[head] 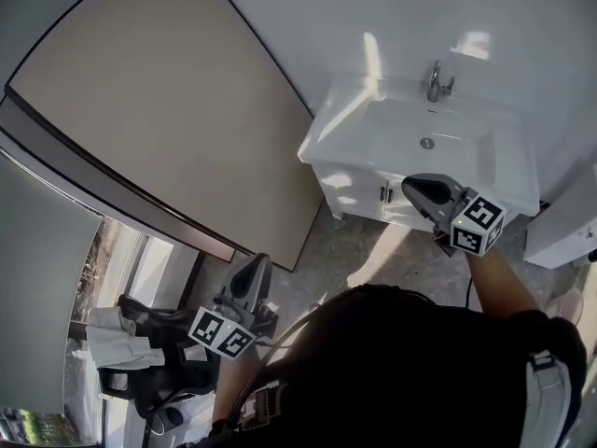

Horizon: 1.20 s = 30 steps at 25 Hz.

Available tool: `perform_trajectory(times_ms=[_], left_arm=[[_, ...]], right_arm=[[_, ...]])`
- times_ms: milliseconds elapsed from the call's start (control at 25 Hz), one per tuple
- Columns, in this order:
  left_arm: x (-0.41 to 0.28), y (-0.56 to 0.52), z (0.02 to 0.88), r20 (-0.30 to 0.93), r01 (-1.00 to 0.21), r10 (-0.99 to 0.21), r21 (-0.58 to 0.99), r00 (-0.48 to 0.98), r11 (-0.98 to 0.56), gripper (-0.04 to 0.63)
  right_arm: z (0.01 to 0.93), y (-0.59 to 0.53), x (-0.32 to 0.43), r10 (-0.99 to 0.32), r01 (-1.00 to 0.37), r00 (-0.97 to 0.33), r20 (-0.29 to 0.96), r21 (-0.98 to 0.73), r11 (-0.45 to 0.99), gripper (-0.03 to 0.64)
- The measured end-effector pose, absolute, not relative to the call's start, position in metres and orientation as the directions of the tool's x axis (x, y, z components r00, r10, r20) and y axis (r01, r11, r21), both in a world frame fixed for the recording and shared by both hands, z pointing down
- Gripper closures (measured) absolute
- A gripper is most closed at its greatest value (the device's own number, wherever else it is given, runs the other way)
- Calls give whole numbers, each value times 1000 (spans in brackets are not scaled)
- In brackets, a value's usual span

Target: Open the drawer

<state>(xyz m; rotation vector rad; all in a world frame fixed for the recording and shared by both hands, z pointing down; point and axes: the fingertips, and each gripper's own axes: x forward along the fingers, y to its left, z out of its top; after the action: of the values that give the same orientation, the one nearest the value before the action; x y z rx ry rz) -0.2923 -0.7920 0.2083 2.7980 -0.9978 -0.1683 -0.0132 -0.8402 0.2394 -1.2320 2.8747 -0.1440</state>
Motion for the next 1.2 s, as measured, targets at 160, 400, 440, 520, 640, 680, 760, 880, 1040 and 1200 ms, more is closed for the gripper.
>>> perform_trajectory(times_ms=[160, 400, 440, 520, 640, 680, 760, 880, 1040, 1200], left_arm=[[-281, -832, 214, -48, -545, -563, 196, 825, -815, 595], [-280, -921, 214, -67, -418, -440, 217, 895, -882, 595], [-282, -936, 212, -67, -400, -423, 220, 904, -890, 595], [-286, -963, 207, -67, -359, -381, 218, 922, -907, 595], [-295, -1005, 205, -74, -293, -313, 203, 947, -934, 595], [-299, -1017, 205, -73, -274, -294, 203, 953, -940, 595], [-308, -1040, 205, -69, -246, -265, 206, 962, -947, 595], [-321, -1072, 207, -72, -221, -240, 209, 968, -953, 595], [-332, -1103, 211, -76, -190, -210, 218, 975, -957, 595], [-327, -1126, 215, -81, -161, -184, 232, 980, -959, 595]], right_arm=[[244, -859, -3, -775, -775, -631, 43, -83, 627, 609], [241, -905, 2, -865, -866, -498, 60, -83, 493, 609], [239, -914, -2, -875, -876, -480, 64, -85, 474, 609], [235, -929, -13, -889, -891, -452, 72, -76, 447, 609], [228, -957, -27, -918, -920, -391, 64, -64, 387, 609], [226, -967, -32, -926, -928, -372, 60, -66, 368, 609], [224, -982, -45, -935, -937, -348, 62, -64, 344, 609], [224, -1005, -59, -945, -947, -321, 70, -51, 318, 609], [226, -1025, -72, -956, -958, -284, 77, -48, 281, 609], [228, -1041, -71, -961, -965, -260, 91, -42, 258, 609]])
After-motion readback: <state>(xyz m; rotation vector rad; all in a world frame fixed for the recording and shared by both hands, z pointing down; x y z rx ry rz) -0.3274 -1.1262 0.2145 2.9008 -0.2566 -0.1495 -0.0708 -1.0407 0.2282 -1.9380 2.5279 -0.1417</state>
